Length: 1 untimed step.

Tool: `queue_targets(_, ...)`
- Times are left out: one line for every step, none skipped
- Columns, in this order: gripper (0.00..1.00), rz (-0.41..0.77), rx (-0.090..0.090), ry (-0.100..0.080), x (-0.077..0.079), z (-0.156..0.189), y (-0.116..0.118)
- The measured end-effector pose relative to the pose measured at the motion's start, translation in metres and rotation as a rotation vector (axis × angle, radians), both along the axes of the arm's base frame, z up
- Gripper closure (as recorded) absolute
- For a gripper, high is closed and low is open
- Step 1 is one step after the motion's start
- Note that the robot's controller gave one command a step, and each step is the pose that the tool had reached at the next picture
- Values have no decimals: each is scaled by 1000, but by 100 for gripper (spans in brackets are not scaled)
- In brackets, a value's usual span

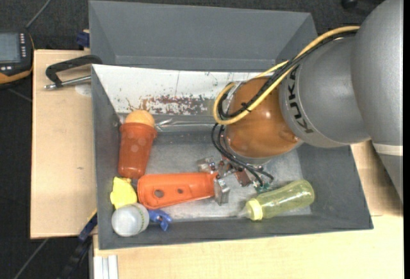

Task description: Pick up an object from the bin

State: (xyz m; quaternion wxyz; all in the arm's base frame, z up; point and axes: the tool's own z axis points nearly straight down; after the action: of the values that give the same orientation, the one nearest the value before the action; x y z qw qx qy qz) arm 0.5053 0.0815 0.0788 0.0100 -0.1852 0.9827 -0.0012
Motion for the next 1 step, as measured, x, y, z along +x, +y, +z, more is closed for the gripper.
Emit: queue_targets(100, 24, 1, -4, 11, -3, -8)
